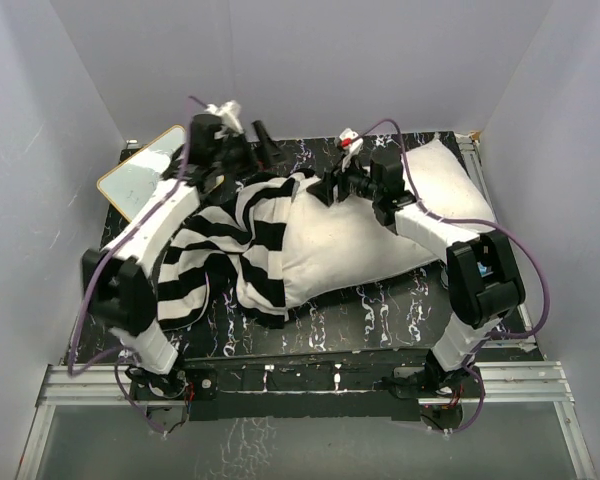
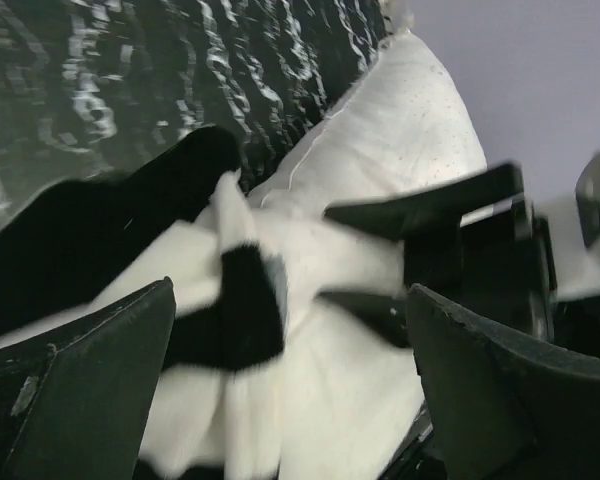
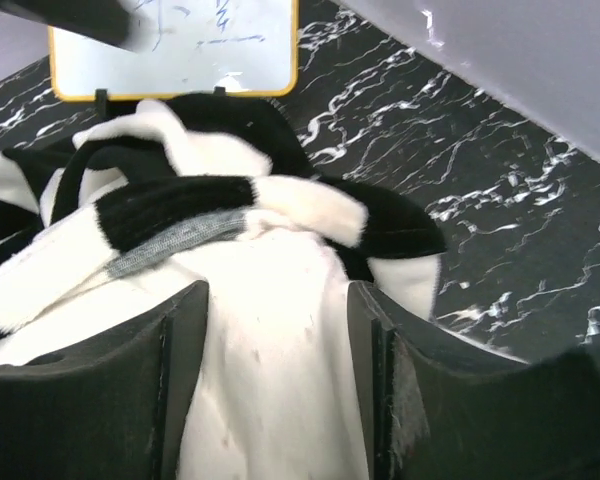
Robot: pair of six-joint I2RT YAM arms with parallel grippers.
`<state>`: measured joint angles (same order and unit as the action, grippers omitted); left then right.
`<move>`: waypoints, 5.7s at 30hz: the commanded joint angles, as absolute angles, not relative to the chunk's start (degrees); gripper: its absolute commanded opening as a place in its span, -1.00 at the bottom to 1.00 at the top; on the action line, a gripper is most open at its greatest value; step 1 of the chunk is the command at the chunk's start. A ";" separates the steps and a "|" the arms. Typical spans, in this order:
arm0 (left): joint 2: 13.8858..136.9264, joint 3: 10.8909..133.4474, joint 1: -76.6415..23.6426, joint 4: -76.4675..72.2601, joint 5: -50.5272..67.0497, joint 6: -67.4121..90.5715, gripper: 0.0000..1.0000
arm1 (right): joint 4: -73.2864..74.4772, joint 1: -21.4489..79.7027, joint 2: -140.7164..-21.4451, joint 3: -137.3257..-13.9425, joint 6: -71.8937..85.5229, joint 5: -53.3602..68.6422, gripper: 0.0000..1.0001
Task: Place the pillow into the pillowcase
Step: Stuff the pillow into the pillowcase.
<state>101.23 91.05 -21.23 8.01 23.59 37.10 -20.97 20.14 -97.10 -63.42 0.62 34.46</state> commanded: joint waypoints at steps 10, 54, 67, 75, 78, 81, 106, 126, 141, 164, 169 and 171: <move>52.07 44.81 -27.61 8.70 16.89 41.39 0.53 | 32.31 16.02 -87.90 -85.42 -46.31 56.72 0.96; 68.45 49.21 -44.12 4.89 12.64 40.76 -0.90 | 2.07 31.23 -93.93 -76.44 -15.97 19.91 -0.84; 70.97 55.34 -44.12 -0.10 17.24 42.76 -0.86 | -14.27 33.19 -95.10 -59.19 -3.07 34.28 -0.84; 65.91 54.03 -44.12 -4.87 23.00 46.29 -0.87 | -15.48 26.26 -94.91 -61.01 1.81 32.30 -0.84; 67.12 53.73 -44.12 -5.21 24.90 45.80 -0.86 | -17.18 24.92 -93.84 -61.39 3.24 33.92 -0.84; 70.29 52.18 -44.12 -5.09 24.81 44.74 -0.67 | -16.83 24.87 -94.23 -62.19 3.12 39.44 -0.83; 42.63 28.68 -44.03 10.75 15.52 53.14 0.65 | 42.95 27.36 -84.85 -71.82 -75.33 62.13 0.98; 69.17 12.07 -44.12 -36.55 2.68 58.88 0.45 | -1.68 34.44 -85.48 -50.27 -51.79 37.92 0.69; 76.25 16.70 -44.10 -44.58 2.33 55.79 -0.88 | -27.53 35.49 -90.67 -46.49 -28.00 29.47 -0.79; 71.32 34.84 -46.41 -30.66 22.95 51.93 -1.00 | -23.86 32.57 -105.60 -63.25 5.52 35.98 -0.84; 67.20 35.14 -46.40 -14.74 27.78 46.52 -0.32 | -17.57 32.79 -107.22 -62.75 -3.57 56.46 -0.42; 61.40 36.67 -46.34 -3.72 26.48 42.23 0.07 | -10.26 32.73 -105.67 -63.67 -11.83 60.61 -0.06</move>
<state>71.66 32.91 -45.15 -20.86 20.64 49.82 -19.84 32.14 -105.89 -62.78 1.21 47.33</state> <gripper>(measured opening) 0.342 0.321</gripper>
